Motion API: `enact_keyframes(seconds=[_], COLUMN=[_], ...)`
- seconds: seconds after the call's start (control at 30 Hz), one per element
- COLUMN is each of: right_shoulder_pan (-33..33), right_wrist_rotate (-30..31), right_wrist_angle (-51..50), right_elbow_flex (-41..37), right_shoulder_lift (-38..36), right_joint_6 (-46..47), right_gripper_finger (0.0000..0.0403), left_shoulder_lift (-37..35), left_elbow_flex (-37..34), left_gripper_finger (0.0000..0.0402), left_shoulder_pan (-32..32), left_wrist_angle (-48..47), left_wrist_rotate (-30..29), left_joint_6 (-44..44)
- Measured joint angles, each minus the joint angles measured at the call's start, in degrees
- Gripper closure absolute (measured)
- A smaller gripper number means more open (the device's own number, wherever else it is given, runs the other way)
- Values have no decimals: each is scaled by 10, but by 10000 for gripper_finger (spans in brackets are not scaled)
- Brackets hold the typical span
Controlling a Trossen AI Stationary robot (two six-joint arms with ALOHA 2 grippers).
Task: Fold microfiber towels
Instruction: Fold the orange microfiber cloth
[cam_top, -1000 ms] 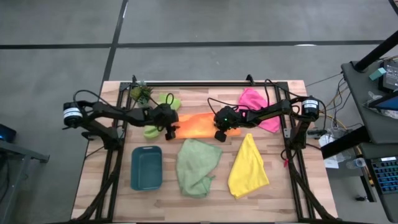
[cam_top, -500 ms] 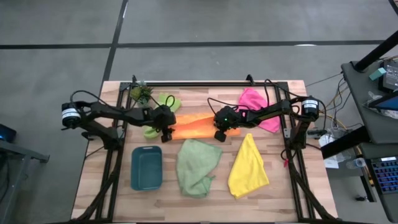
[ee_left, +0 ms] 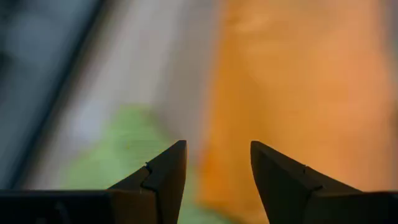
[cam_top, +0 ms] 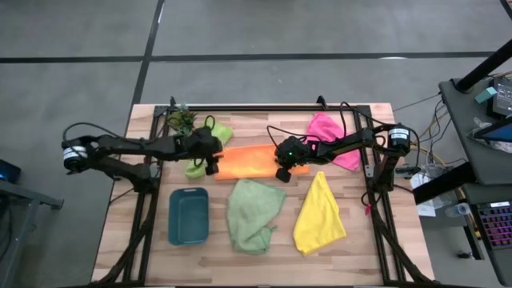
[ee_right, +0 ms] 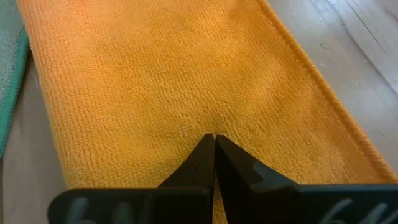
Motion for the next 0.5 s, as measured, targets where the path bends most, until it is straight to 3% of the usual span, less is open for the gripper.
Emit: enact_keyframes(seconds=[0.1, 0.33, 0.5], right_shoulder_pan=[0, 0, 0], right_wrist_rotate=[0, 0, 0], right_wrist_angle=[0, 4, 5], right_elbow_flex=[0, -1, -1], right_shoulder_lift=[0, 0, 0], right_joint_6=[0, 0, 0], right_gripper_finger=[394, 394, 394], left_shoulder_lift=[-4, 69, 130], left_elbow_flex=[0, -8, 0], left_gripper_finger=[238, 238, 238], left_shoulder_pan=[15, 29, 29], left_wrist_angle=[14, 125, 125], left_wrist_rotate=[-52, -55, -56], left_joint_6=[11, 15, 0])
